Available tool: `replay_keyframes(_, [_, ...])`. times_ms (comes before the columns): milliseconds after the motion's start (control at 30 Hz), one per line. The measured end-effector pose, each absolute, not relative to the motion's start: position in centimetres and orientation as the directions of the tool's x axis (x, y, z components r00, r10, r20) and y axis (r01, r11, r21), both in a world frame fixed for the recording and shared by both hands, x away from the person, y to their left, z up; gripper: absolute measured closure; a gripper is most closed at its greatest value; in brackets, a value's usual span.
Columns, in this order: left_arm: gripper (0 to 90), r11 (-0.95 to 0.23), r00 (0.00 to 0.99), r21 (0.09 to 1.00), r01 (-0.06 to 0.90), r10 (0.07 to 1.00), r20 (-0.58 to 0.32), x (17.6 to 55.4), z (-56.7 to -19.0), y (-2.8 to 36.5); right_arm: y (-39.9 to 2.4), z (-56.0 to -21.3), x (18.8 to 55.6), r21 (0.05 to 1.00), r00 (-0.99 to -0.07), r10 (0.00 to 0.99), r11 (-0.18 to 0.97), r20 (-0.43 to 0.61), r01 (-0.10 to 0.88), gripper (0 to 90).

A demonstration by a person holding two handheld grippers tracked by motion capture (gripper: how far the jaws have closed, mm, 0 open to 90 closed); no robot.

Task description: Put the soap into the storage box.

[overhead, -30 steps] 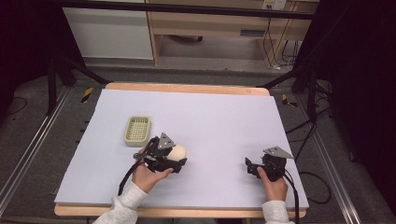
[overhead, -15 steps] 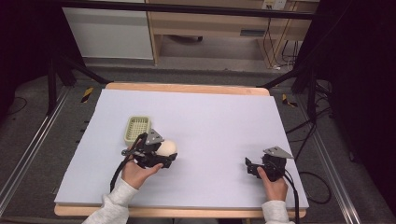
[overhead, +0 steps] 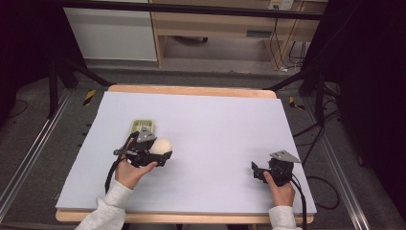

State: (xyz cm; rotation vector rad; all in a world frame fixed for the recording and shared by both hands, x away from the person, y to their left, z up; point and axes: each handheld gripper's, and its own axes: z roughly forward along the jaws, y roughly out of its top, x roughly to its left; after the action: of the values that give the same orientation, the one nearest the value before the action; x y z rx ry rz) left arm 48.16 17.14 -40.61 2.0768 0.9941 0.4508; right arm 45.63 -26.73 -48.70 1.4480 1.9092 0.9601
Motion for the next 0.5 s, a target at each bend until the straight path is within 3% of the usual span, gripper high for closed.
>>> replay_keyframes(500, [24.0,-0.367,0.597,0.779,0.509,0.802,-0.012,49.3,-39.7,19.0,-26.7,-48.7,45.7,0.806,-0.267,0.964,0.165,-0.009,0.569,4.7])
